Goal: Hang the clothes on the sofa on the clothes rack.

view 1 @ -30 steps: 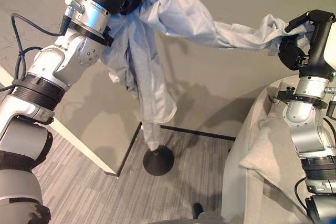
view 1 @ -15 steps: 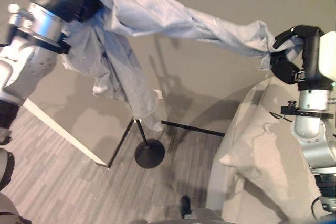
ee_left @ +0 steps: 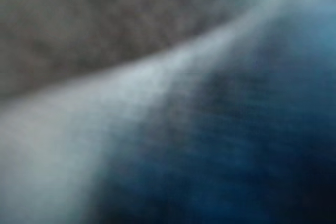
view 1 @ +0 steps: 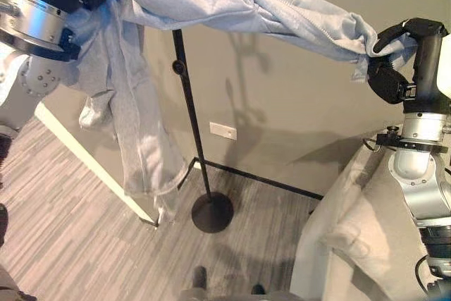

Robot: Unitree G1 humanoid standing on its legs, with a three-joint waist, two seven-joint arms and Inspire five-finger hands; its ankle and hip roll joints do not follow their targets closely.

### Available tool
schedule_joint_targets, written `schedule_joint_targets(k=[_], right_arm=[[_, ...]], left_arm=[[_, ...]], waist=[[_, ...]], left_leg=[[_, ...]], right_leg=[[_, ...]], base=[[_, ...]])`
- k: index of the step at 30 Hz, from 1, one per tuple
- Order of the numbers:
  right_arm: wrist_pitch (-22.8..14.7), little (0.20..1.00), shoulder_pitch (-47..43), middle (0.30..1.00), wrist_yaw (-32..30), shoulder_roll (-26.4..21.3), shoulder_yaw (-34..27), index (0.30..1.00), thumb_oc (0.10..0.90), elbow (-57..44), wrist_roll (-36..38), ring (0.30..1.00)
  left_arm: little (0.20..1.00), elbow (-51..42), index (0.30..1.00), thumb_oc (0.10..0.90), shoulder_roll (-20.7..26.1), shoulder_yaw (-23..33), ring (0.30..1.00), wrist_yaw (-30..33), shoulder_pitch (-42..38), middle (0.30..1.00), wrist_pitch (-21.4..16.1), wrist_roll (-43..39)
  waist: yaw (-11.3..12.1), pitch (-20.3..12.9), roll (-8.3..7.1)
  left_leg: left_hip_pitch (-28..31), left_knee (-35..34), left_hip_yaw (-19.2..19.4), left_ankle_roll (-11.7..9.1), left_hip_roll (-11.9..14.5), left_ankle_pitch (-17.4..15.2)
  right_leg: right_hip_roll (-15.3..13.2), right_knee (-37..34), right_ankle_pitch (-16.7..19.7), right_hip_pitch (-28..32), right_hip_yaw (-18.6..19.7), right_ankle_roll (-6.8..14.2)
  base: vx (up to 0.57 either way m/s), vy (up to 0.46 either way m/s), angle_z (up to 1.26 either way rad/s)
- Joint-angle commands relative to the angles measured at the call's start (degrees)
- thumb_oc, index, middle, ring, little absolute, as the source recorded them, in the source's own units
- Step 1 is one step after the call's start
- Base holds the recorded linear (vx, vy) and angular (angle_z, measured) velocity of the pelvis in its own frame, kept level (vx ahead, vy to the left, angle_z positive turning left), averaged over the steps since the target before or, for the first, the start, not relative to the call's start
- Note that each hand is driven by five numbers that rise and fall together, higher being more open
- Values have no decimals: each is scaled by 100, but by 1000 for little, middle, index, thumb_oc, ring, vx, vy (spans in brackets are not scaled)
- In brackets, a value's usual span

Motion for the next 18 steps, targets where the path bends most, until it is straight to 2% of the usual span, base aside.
schedule_joint_targets(k=[1, 6, 11, 12, 18], right_arm=[[148, 300, -409, 300, -272, -224, -381, 300, 400, 0, -232, 300], [263, 300, -340, 300, -195, 38, -315, 300, 400, -113, -386, 300], [326, 300, -191, 300, -166, 32, -443, 300, 400, -35, -367, 300], [392, 300, -147, 300, -230, 30, -573, 300, 400, 76, -332, 300], [457, 300, -40, 300, -375, 13, -897, 300, 400, 391, -127, 300]], left_arm=[[300, 465, 300, 400, -84, 566, 300, 95, -460, 300, 350, -569], [300, 245, 300, 400, -622, 447, 300, -116, -504, 300, 223, -722], [300, -75, 300, 400, -826, 227, 300, -262, -638, 300, 204, -530], [300, -305, 300, 400, -959, 239, 300, -287, -657, 300, 211, -455], [300, -731, 300, 400, -1395, 135, 300, -402, -940, 300, 284, -278]], waist=[[17, -827, -283], [-170, -875, -183], [-255, -858, -122], [-290, -867, -114], [-335, -850, -83]], left_leg=[[-49, -7, -33, -85, -74, -221], [184, -16, 197, 60, -201, -479], [288, -21, 315, 124, -227, -513], [334, -23, 326, 131, -241, -603], [356, -25, 353, 156, -234, -598]], right_leg=[[-633, -176, -141, 490, -257, 694], [-829, -72, -127, 411, -71, 824], [-880, -49, -43, 357, 18, 888], [-906, -76, -74, 377, 12, 906], [-901, -125, -1, 367, -9, 923]], base=[[97, 94, -20], [81, 116, -14], [68, 55, -20], [-11, 21, -17], [28, 3, -7]])
